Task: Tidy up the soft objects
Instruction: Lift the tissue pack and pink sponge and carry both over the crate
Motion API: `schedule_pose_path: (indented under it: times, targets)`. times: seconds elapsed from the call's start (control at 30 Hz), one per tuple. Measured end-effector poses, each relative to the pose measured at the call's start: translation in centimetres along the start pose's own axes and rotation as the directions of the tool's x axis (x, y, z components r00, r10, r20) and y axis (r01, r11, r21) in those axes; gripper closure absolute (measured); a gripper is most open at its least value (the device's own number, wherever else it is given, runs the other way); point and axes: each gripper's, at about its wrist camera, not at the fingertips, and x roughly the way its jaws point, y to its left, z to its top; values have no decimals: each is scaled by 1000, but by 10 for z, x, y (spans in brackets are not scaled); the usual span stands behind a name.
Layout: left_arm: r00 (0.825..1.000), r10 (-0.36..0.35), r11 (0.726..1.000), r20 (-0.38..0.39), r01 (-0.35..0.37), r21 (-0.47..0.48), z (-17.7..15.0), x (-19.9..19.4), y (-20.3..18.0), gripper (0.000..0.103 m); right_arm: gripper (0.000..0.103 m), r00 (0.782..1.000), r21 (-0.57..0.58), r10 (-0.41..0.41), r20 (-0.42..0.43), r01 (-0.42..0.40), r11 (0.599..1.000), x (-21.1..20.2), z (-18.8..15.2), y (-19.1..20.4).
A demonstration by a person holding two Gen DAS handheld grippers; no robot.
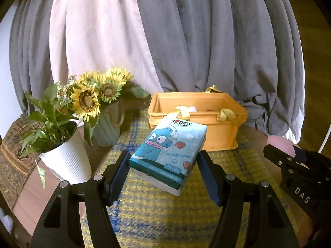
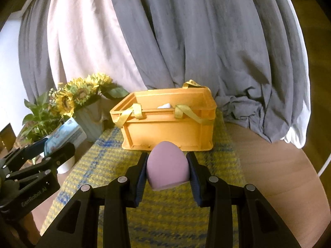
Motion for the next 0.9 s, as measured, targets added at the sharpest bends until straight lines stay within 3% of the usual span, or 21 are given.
schedule_pose_path:
  times: [0.53, 0.9]
  targets:
    - [994, -26, 1000, 106, 25, 13, 38, -3, -16, 37, 65, 995, -4, -1, 104, 1, 1000, -12, 30, -16]
    - [985, -43, 999, 165, 39, 26, 68, 15, -4, 37, 65, 986, 6, -14, 165, 14, 1000, 6, 62, -11]
